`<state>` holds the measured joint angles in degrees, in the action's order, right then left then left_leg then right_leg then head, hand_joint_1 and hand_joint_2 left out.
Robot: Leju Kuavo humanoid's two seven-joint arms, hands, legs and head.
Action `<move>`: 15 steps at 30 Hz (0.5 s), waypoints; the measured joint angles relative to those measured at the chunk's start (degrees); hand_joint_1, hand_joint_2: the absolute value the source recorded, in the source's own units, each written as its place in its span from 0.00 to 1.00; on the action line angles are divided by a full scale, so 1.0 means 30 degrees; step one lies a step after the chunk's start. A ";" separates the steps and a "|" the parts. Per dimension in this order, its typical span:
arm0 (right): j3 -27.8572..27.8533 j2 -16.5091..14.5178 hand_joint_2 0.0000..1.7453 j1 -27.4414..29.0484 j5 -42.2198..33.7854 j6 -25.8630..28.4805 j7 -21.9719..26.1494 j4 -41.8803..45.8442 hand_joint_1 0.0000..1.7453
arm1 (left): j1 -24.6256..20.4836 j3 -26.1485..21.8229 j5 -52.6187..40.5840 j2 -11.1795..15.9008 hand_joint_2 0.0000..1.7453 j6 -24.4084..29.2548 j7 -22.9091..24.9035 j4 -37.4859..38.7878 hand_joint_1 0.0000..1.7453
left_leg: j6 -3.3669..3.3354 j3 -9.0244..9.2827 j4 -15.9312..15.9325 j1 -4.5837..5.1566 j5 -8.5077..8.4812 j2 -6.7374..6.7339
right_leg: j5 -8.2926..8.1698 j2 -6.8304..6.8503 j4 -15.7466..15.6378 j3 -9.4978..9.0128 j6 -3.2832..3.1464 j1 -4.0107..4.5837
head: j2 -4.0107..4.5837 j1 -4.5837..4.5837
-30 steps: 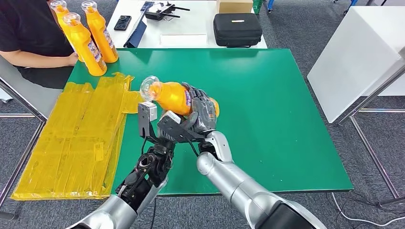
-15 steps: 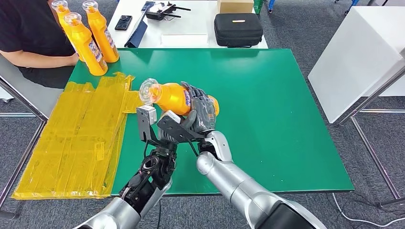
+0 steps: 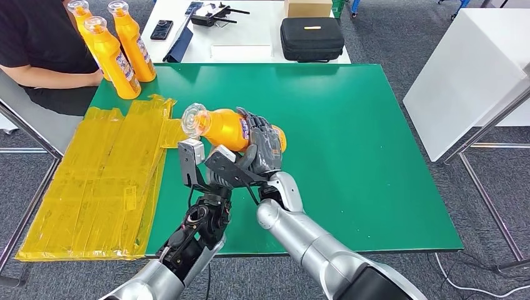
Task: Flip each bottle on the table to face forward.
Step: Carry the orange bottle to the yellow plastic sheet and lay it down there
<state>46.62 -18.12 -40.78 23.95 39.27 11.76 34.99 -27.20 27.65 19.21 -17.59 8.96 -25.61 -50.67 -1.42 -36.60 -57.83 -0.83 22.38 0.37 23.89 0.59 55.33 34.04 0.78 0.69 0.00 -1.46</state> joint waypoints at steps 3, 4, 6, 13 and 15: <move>0.0051 -0.0016 1.00 0.0000 -0.0164 -0.0045 0.0007 0.0000 1.00 | 0.0047 0.0000 0.0020 -0.0016 1.00 0.0262 -0.0253 -0.0033 1.00 | 0.0000 0.0000 0.0000 0.0001 0.0000 0.0000 | 0.0000 0.0000 0.0000 0.0000 0.0000 0.0000 | 0.0000 -0.0002; 0.0091 -0.0022 1.00 0.0000 -0.0228 -0.0062 0.0015 0.0000 1.00 | 0.0077 0.0002 0.0031 -0.0031 1.00 0.0393 -0.0366 -0.0060 1.00 | 0.0000 0.0000 0.0000 0.0001 0.0000 0.0000 | 0.0000 0.0000 0.0000 0.0000 0.0000 0.0000 | 0.0000 -0.0002; 0.0181 -0.0036 1.00 0.0004 -0.0363 -0.0095 0.0033 -0.0002 1.00 | 0.0158 0.0007 0.0049 -0.0064 1.00 0.0719 -0.0597 -0.0144 0.57 | 0.0000 0.0000 0.0000 0.0001 0.0000 0.0000 | 0.0000 0.0000 0.0000 0.0001 0.0000 0.0000 | 0.0000 -0.0003; 0.0616 -0.0264 1.00 0.0127 -0.1269 -0.0392 0.0128 -0.0011 1.00 | 0.0597 0.0006 -0.0544 -0.0169 1.00 0.3037 -0.1853 -0.0920 0.00 | 0.0000 -0.0002 0.0000 0.0000 0.0001 -0.0008 | 0.0001 -0.0001 0.0000 0.0005 0.0000 0.0001 | 0.0000 -0.0003; 0.0861 -0.0357 1.00 0.0243 -0.1607 -0.0441 0.0195 -0.0004 1.00 | 0.0799 -0.0058 -0.0903 -0.0168 1.00 0.3849 -0.2244 -0.1225 0.00 | 0.0000 -0.0002 0.0000 0.0000 0.0001 -0.0007 | 0.0001 -0.0001 0.0000 0.0008 0.0000 0.0001 | 0.0000 -0.0005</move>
<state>49.20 -19.19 -40.05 19.13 37.94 12.34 34.98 -24.80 27.48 16.50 -18.10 20.51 -32.34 -54.35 -1.42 -36.60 -57.83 -0.83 22.38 0.35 23.89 0.58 55.33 34.06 0.78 0.69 0.00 -1.48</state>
